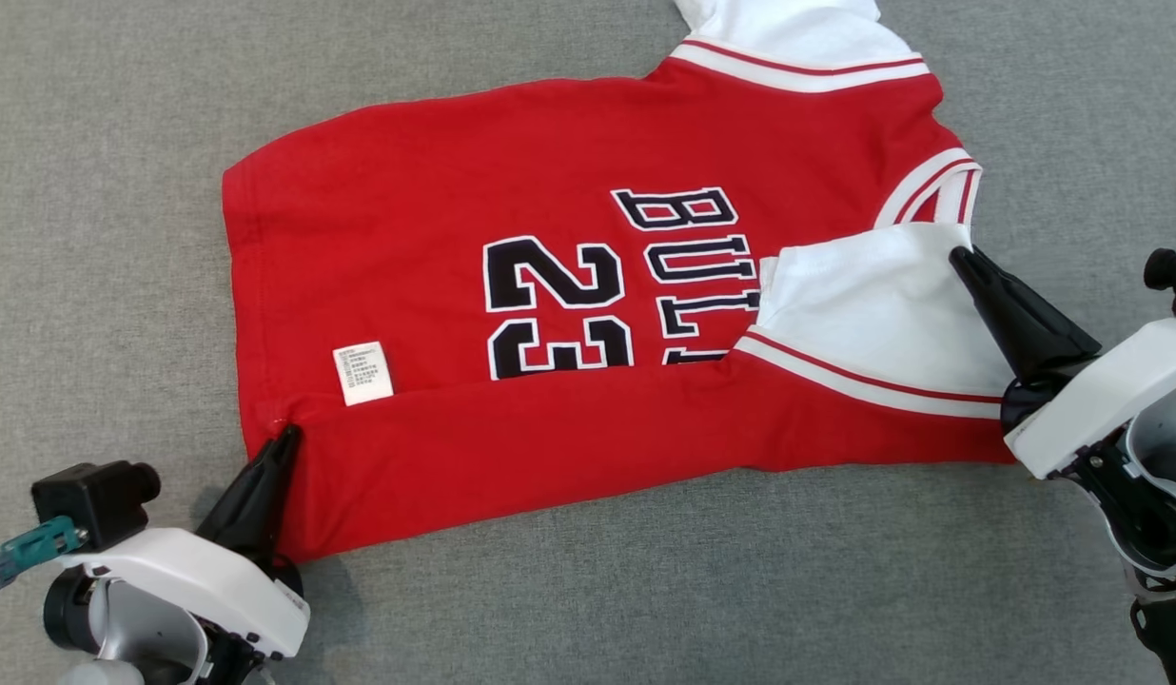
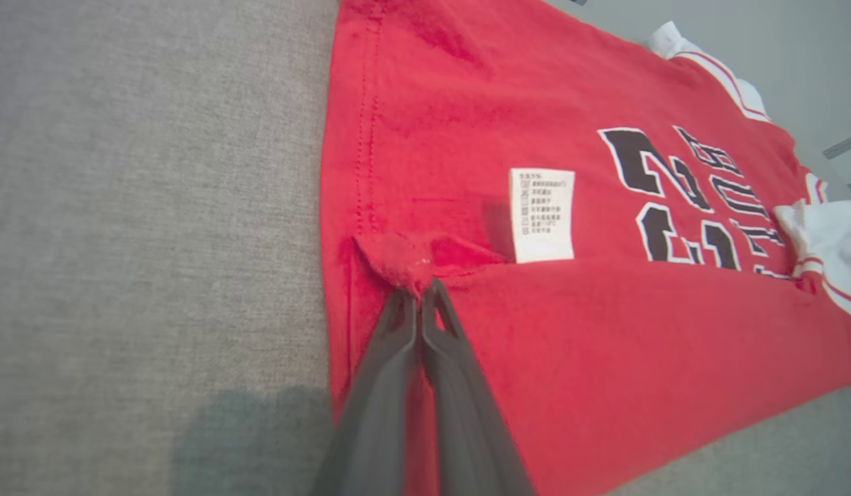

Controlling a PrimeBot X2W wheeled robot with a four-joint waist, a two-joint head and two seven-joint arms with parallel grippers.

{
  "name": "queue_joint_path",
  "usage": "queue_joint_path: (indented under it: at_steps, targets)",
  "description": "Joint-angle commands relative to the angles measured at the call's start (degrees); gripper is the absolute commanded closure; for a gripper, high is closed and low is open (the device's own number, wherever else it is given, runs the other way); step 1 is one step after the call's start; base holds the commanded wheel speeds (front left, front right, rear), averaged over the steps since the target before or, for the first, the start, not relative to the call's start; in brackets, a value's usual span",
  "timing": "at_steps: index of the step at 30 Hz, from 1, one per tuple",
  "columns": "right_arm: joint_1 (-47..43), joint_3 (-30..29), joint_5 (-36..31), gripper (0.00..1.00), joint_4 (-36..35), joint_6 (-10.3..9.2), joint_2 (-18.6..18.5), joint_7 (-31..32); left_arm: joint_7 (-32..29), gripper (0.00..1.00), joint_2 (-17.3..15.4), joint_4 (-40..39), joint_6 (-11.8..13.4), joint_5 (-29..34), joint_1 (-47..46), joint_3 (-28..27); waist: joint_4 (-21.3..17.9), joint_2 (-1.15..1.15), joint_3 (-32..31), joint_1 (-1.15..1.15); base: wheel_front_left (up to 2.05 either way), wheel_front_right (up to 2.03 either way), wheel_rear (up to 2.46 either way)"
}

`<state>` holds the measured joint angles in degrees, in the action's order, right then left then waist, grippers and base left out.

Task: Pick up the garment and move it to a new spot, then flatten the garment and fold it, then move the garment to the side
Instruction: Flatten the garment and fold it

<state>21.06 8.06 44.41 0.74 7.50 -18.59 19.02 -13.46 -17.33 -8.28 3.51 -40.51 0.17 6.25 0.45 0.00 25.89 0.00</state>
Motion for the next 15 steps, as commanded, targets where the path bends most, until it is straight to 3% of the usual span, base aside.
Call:
queue_joint_path:
  at_steps: [1,2,3,4,5,6,13,15]
  targets:
    - [0.9,0.8,0.7,1.0,1.3,-0.02,-0.8,-1.7,0.4,1.0,0.2,1.0,-0.7,-0.3,-1.5,0.3,0.4,0.0,0.1,0.0,0.0,0.0,0.0]
    - [1.0,1.5,0.8,1.0,2.3,-0.02,-1.1,-2.5,0.5,0.87,0.4,1.8,-1.1,-0.4,-1.9,0.7,0.5,0.0,0.1,0.0,0.0,0.0,0.0]
    - [1.1,2.0,0.9,1.0,3.1,-0.02,-1.4,-3.5,0.7,0.52,0.6,2.5,-1.3,-0.5,-2.3,0.9,0.5,0.0,-0.1,0.0,0.0,0.0,0.0]
    - [1.1,2.5,1.2,0.8,3.7,-0.02,-1.5,-4.6,1.3,0.01,0.9,3.0,-1.5,-0.7,-2.5,0.8,0.5,0.0,-0.3,0.0,0.0,0.0,0.0]
    - [0.7,2.9,1.4,0.29,4.3,-0.02,-1.7,-5.6,1.6,0.0,1.0,3.6,-1.7,-0.7,-2.5,0.9,0.6,0.0,-0.7,0.0,0.0,0.0,0.0]
    - [-0.4,2.9,0.9,0.0,5.2,-0.02,-2.2,-8.3,3.5,0.0,1.5,4.2,-1.8,-0.3,-2.6,0.4,0.6,0.0,-1.5,0.0,0.0,0.0,0.0]
    - [-3.4,-2.0,-7.9,0.0,4.1,-0.02,-1.2,-25.1,15.7,0.0,5.1,2.7,-0.8,2.4,-4.4,-2.2,0.5,0.0,-4.6,0.0,0.0,0.0,0.0]
    - [-3.7,-3.1,-9.7,0.0,4.0,-0.02,-0.5,-27.2,17.3,0.0,5.5,2.4,-0.6,3.2,-4.9,-2.2,0.4,0.0,-5.1,0.0,0.0,0.0,0.0]
